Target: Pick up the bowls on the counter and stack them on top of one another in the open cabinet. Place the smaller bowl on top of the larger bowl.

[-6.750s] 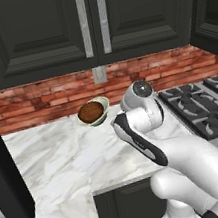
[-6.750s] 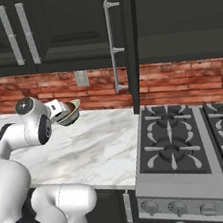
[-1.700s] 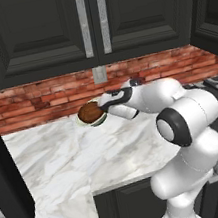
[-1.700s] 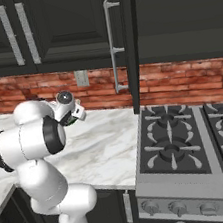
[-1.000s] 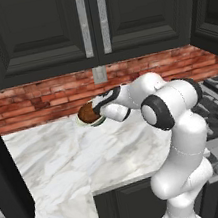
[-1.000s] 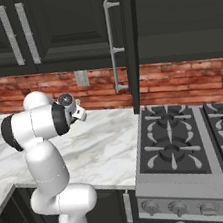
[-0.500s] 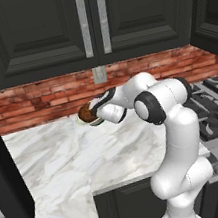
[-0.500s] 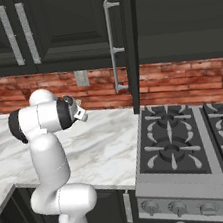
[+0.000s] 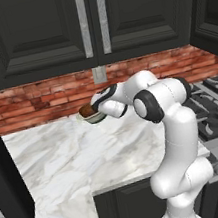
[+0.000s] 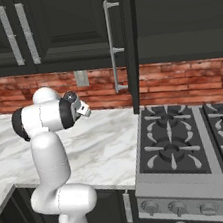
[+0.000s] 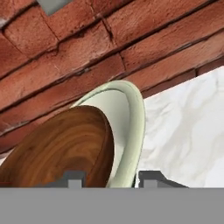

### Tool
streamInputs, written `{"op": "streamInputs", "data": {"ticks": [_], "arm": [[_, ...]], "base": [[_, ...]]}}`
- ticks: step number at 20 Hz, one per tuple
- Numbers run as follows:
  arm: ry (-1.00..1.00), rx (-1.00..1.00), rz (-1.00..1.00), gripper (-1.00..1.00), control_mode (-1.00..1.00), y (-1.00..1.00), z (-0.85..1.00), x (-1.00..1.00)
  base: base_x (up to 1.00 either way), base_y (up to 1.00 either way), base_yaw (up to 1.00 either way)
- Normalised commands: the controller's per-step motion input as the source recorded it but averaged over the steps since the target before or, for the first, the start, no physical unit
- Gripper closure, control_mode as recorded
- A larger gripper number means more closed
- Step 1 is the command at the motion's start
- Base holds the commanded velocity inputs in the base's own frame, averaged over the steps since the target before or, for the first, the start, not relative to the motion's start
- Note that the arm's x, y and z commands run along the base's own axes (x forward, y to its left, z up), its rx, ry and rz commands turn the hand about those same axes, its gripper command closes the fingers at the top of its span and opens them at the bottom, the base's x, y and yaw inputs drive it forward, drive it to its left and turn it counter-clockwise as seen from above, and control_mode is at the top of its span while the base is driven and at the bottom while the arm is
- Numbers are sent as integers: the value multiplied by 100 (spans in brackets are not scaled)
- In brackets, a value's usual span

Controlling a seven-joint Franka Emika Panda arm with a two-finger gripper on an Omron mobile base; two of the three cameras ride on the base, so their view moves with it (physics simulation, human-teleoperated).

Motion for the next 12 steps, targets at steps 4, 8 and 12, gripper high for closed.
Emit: {"op": "streamInputs", "data": {"ticks": [4,8,12], "arm": [[0,0,0,100,-100,0,0,0],[0,0,0,100,-100,-3,0,-14],[0,3,-2,100,-100,-8,1,-21]], "base": [[0,0,0],[0,0,0],[0,0,0]]}}
